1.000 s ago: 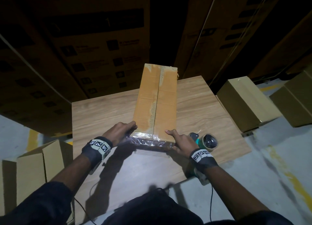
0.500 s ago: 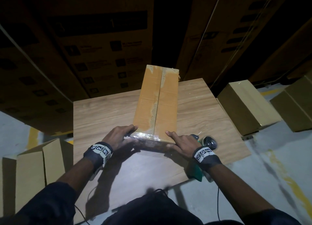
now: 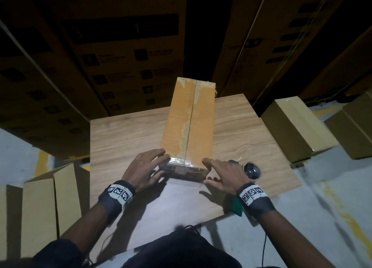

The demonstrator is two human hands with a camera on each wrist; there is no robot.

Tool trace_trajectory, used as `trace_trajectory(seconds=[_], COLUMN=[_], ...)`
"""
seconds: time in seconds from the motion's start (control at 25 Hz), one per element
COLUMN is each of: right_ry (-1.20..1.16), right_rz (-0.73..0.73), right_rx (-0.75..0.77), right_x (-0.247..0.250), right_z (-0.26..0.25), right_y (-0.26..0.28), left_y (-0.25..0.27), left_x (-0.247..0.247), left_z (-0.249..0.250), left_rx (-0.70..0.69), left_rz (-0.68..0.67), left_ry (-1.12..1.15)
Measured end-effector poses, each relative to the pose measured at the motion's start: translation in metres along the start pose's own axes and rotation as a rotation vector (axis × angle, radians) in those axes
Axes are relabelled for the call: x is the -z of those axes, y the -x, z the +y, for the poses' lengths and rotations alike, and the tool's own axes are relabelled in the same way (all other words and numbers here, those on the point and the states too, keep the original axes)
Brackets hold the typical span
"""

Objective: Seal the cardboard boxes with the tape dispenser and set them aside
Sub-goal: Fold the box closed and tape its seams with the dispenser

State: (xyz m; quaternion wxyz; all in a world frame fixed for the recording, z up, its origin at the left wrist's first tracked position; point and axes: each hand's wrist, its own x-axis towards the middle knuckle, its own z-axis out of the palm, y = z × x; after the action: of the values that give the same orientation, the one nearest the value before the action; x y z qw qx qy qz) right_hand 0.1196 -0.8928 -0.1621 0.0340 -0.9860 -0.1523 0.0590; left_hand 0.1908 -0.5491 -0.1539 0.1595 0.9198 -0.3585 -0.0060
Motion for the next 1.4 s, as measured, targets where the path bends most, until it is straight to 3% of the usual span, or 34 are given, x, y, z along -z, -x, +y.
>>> trace_trajectory(seconds=[0.08, 0.16, 0.4, 0.64, 0.76, 0.96, 1.2, 1.4], right_ry=[-0.079, -0.154, -0.325, -0.233, -0.247, -0.186, -0.185, -0.264], right_rz=[0.210, 0.320, 0.163, 0.135, 0.042, 0.024, 0.001, -0.014], right_rx=[-0.018, -0.065, -0.094, -0.046, -0.005, 0.040, 0.066, -0.008], right_x=[0.006, 0.012, 0.012, 0.018, 0.023, 0.020, 0.024, 0.016], right_z=[-0.011, -0.026, -0.053, -0.052, -0.049, -0.049, -0.052, -0.057], right_y=[-0.001, -0.015, -0.060, -0.063, -0.069, -0.071, -0.073, -0.077], left_y=[-0.008, -0.022, -0.064, -0.078, -0.084, -0.077, -0.080, -0.087], left_x=[0.002, 0.004, 0.003, 0.002, 0.001, -0.010, -0.015, -0.015], left_z=[0.011, 0.022, 0.034, 0.033, 0.032, 0.033, 0.025, 0.031], left_rx=[-0.080, -0.076, -0.035, -0.037, -0.077, -0.089, 0.074, 0.073], left_rz=[-0.033, -0.078, -0.235, -0.305, -0.352, -0.326, -0.242, -0.296], left_ry=[0.040, 0.087, 0.071, 0.119, 0.117, 0.179, 0.372, 0.334])
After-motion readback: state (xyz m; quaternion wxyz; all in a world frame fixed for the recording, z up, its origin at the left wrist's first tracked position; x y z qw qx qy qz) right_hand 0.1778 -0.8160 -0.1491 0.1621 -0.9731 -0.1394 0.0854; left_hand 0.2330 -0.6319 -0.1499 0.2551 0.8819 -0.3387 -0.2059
